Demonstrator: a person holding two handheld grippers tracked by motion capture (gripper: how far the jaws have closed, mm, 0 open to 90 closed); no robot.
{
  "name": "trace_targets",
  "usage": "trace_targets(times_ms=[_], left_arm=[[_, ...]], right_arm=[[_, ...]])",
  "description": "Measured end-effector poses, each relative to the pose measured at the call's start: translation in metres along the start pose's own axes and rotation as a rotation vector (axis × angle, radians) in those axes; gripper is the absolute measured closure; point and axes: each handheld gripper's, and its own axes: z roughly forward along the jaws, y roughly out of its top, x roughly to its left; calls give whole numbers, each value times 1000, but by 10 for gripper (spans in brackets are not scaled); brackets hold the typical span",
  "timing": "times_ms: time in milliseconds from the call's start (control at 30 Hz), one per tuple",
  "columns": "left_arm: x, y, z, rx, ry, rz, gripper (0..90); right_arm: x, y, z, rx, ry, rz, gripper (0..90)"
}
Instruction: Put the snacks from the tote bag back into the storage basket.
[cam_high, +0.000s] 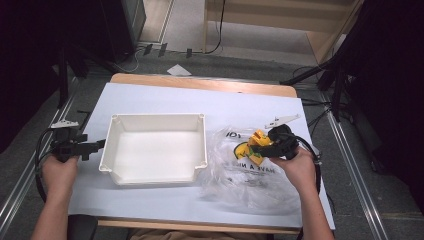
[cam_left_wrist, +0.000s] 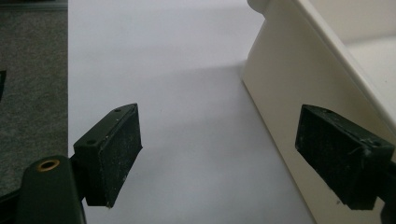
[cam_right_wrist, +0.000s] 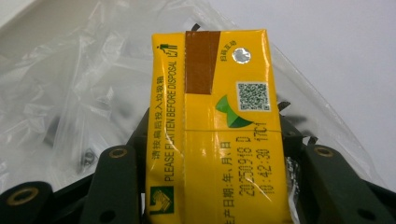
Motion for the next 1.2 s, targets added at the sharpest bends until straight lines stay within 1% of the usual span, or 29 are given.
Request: trace_targets(times_ms=[200,233,467,533,700,800,833,867,1200], left_arm=[[0,0,0,0,-1,0,155],[0,0,0,-1,-1,-1,155],[-1,0,1,-1,0,2,156],[-1,0,0,-2,0,1,155],[-1,0,1,-1,2,2,155],[-1,0,1,-1,1,1,155],[-1,0,1,-1,2,1,155],[-1,0,1,0,1,1,155],[0,0,1,0,1,-1,155]], right_arm=[[1,2,-4,-21,12,-6,523],[2,2,-4,-24,16,-14,523],[6,6,-4,-12,35,-16,525],[8,7,-4,-11,43,-25,525],[11,11,-6,-41,67,-30,526],[14,13,-7,-45,76,-36,526],[14,13,-7,-45,76,-36,526],[15,14,-7,-47,79,-49,525],[20,21,-8,-58,89,-68,526]])
